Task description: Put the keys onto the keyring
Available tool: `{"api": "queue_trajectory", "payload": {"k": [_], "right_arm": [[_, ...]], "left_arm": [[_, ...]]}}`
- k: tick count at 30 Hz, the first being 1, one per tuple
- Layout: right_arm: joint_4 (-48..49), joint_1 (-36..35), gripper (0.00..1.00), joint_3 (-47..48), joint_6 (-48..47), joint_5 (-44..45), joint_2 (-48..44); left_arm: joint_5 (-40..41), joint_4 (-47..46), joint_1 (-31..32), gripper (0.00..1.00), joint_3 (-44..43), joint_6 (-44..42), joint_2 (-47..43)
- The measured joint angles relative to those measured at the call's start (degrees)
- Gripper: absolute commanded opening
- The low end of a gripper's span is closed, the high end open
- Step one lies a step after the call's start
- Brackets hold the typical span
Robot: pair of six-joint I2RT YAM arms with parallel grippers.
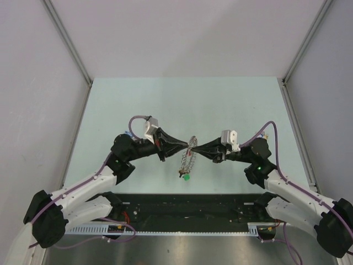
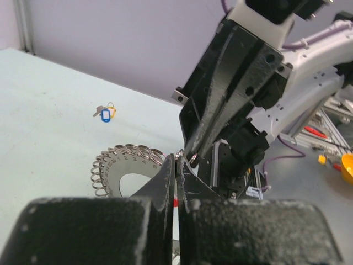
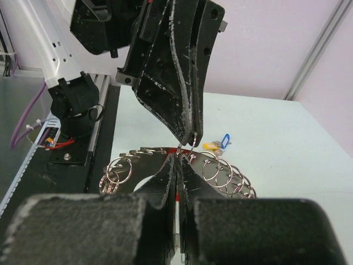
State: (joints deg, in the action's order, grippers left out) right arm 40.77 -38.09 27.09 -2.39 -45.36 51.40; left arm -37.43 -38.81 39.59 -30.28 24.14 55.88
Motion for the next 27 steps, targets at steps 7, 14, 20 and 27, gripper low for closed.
{"api": "queue_trajectory", "payload": {"k": [7, 14, 20, 27], "right_arm": [[-2.82, -2.21, 0.00, 0.57, -4.31, 2.45, 0.37], [-3.39, -3.85, 0.06, 0.59, -5.40, 4.59, 1.55], [-4.39, -4.72, 0.16, 0.59, -5.38, 5.64, 1.79], [-4.94, -5.05, 0.14, 0.61, -5.40, 5.95, 2.10]], "left_arm": [[7.19, 3.04, 2.03, 0.00, 0.74, 3.28, -2.62], [11.82, 1.14, 3.17, 0.00, 3.10, 6.10, -3.48], [14.38, -0.98, 3.93, 0.00, 4.04, 7.19, -3.50], [15.26, -1.77, 4.57, 0.01, 4.33, 7.41, -3.52]]}}
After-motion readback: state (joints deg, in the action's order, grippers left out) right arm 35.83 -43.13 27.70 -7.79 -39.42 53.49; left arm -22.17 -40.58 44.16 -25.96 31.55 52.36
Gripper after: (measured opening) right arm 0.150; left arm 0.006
